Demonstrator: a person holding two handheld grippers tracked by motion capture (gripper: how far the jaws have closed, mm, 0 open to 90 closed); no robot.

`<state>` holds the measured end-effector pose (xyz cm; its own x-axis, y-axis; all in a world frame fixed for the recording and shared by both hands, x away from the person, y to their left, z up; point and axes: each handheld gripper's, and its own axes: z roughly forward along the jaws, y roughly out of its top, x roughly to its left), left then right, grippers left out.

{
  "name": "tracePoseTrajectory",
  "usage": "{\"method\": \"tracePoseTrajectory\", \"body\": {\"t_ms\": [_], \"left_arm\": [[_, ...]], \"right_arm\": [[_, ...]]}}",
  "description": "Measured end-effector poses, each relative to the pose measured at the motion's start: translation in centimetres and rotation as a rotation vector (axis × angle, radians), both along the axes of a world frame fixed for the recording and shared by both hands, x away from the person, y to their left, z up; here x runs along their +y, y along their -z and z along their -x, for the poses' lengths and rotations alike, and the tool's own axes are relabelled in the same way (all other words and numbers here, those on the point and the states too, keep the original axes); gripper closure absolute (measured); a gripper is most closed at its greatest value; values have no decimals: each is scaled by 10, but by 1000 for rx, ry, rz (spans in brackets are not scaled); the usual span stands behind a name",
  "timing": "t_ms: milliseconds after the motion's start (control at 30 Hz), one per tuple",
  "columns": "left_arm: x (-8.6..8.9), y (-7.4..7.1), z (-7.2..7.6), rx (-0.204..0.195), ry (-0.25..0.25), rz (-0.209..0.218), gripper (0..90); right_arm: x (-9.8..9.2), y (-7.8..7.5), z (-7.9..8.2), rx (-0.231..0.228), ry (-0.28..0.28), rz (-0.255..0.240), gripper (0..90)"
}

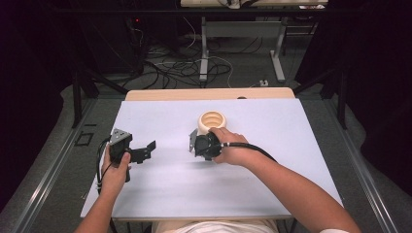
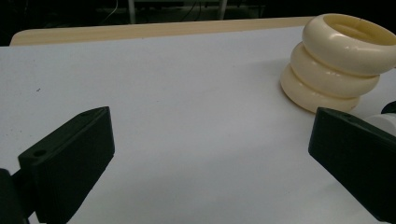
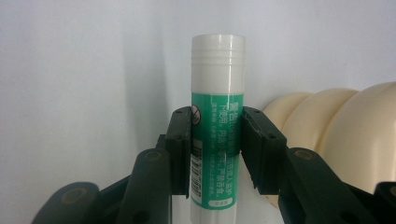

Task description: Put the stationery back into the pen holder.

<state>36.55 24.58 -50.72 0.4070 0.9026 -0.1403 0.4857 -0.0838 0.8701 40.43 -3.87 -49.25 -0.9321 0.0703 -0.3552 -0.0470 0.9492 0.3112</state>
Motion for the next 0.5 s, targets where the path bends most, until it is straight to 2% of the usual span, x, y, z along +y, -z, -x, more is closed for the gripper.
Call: {"method": "tracePoseTrajectory", "body": {"t_ms": [33,200,500], "left_arm": [[0,0,0,-1,0,-1,3],[0,0,0,-2,-1,1,3],[0,0,0,-2,0,-1,3]], "right_arm": [[0,-3,0,1,0,-19,652],[1,-8,1,9,12,-36,653],[2,-19,-1,20,35,-110,653]]}}
